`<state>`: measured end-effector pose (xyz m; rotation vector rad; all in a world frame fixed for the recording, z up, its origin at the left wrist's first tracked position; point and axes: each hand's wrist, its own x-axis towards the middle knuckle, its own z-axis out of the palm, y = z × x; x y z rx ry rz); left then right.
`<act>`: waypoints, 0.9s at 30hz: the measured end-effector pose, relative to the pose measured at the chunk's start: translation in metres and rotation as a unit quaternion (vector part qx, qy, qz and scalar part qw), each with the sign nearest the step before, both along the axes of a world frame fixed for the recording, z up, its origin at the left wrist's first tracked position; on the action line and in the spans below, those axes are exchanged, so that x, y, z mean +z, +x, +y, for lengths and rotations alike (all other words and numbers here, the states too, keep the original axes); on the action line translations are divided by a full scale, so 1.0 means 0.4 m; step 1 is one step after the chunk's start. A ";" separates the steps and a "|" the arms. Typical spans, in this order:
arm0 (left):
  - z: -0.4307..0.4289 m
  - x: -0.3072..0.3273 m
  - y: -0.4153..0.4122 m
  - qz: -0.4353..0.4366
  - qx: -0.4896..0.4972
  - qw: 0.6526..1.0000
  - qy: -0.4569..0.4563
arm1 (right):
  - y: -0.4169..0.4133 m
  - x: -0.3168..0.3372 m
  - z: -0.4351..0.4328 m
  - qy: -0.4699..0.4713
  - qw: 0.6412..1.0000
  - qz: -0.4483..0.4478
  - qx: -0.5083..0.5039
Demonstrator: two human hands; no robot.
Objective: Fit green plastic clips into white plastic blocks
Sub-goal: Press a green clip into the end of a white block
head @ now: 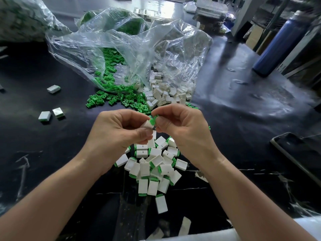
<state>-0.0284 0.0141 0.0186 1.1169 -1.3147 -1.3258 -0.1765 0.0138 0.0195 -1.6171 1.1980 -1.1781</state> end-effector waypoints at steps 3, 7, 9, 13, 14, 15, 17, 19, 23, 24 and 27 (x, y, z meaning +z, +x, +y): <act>0.002 0.001 -0.001 -0.005 -0.005 1.000 0.000 | 0.000 0.001 -0.001 -0.007 1.000 0.014 -0.004; -0.001 -0.004 -0.004 -0.015 -0.004 1.000 0.006 | 0.003 -0.004 0.000 -0.007 1.000 0.026 -0.016; 0.002 -0.002 -0.004 -0.011 -0.004 1.000 0.004 | 0.005 -0.006 0.002 -0.006 1.000 0.022 -0.019; 0.004 -0.001 -0.001 0.003 0.001 1.000 0.011 | 0.005 -0.007 0.004 -0.023 0.999 0.029 -0.026; 0.003 -0.003 -0.002 0.006 0.004 1.000 0.014 | 0.004 -0.007 0.004 -0.028 0.999 0.036 -0.027; 0.002 -0.004 -0.001 0.007 0.008 1.000 0.016 | 0.004 -0.007 0.003 -0.034 0.998 0.046 -0.029; 0.002 -0.005 -0.002 0.004 0.012 1.000 0.014 | 0.006 -0.008 0.002 -0.040 0.997 0.063 -0.035; 0.003 -0.006 -0.003 -0.012 0.012 1.000 0.004 | 0.008 -0.009 0.005 -0.058 0.994 0.086 -0.044; 0.005 -0.005 -0.002 -0.033 0.008 0.999 -0.012 | 0.008 -0.009 0.008 -0.086 0.987 0.126 -0.047; 0.005 -0.006 -0.002 -0.038 0.005 0.999 -0.015 | 0.007 -0.008 0.008 -0.087 0.986 0.135 -0.045; 0.008 -0.007 0.000 -0.049 -0.008 0.999 -0.019 | 0.007 -0.006 0.011 -0.101 0.980 0.171 -0.029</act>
